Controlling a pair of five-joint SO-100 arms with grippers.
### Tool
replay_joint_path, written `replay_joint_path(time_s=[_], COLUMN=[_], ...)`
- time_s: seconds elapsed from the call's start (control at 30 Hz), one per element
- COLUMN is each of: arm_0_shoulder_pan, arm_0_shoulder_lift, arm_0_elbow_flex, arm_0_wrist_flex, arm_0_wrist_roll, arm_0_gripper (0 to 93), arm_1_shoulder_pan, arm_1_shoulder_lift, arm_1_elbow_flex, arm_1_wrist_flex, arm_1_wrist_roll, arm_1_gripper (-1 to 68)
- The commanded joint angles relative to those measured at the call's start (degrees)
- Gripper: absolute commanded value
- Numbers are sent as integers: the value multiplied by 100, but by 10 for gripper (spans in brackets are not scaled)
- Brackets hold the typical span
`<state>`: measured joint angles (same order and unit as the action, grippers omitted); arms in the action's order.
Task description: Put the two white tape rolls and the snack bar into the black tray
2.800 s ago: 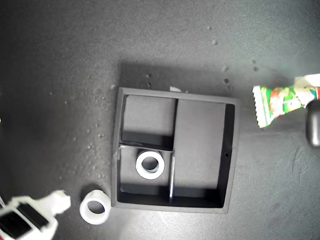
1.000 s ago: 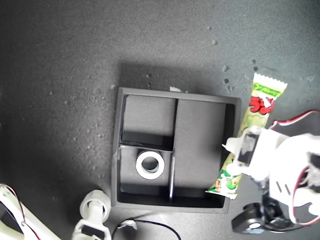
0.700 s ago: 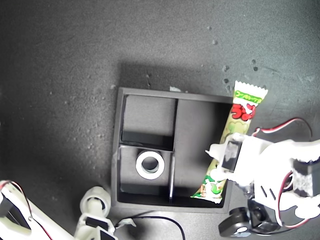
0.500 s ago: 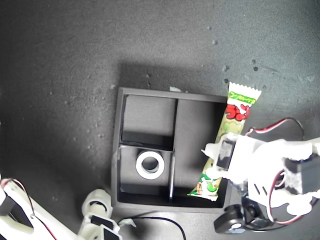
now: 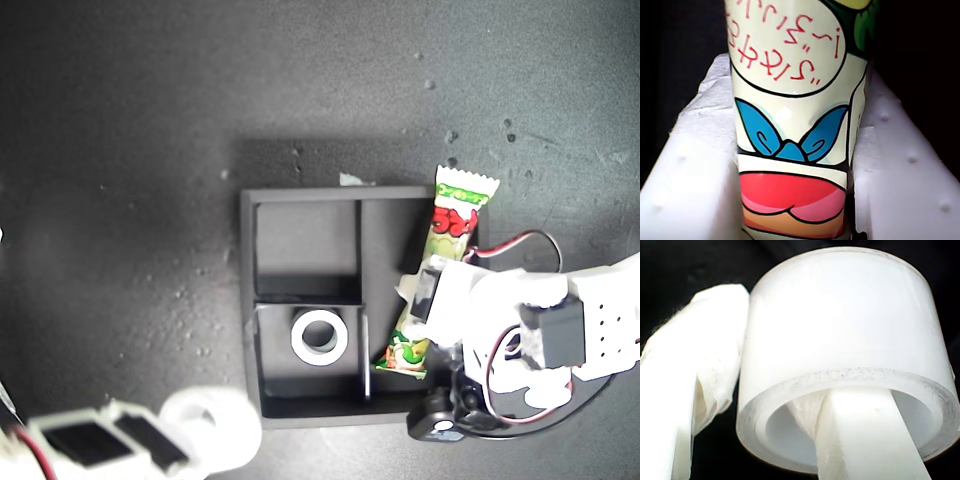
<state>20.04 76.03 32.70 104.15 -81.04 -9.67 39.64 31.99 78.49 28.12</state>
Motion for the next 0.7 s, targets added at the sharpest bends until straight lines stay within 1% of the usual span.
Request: replay_joint_path(time_s=[0.0, 0.03, 0.1, 0.13, 0.17, 0.3, 0.43, 0.53, 0.67], arm_0_shoulder_pan=[-571, -668, -817, -888, -967, -1107, -1125, -1204, -1362], arm_0_shoulder_lift=[-571, -1011, -1934, -2329, -2646, -3700, -4061, -4078, -3700], arm_0_elbow_flex=[-668, -1072, -1907, -2197, -2364, -2927, -2953, -2821, -2232], arm_0_wrist_flex=[79, 79, 79, 79, 88, 88, 97, 97, 105], arm_0_wrist_roll=[650, 809, 1037, 1099, 1125, 1090, 923, 844, 809], arm_0_gripper=[1, 1, 1, 1, 1, 1, 1, 1, 1], arm_1_shoulder_pan=[-123, -149, -185, -193, -202, -141, -26, 9, -70], arm_1_shoulder_lift=[26, 26, 26, 26, 26, 26, 26, 26, 35], arm_1_elbow_flex=[-246, -334, -536, -659, -809, -1600, -2470, -2760, -2769], arm_1_wrist_flex=[220, 343, 633, 800, 976, 1591, 2083, 2259, 2276], arm_1_wrist_roll=[62, 53, 44, 44, 53, 35, -97, -158, -141], arm_1_gripper=[139, 217, 321, 357, 372, 375, 374, 374, 374])
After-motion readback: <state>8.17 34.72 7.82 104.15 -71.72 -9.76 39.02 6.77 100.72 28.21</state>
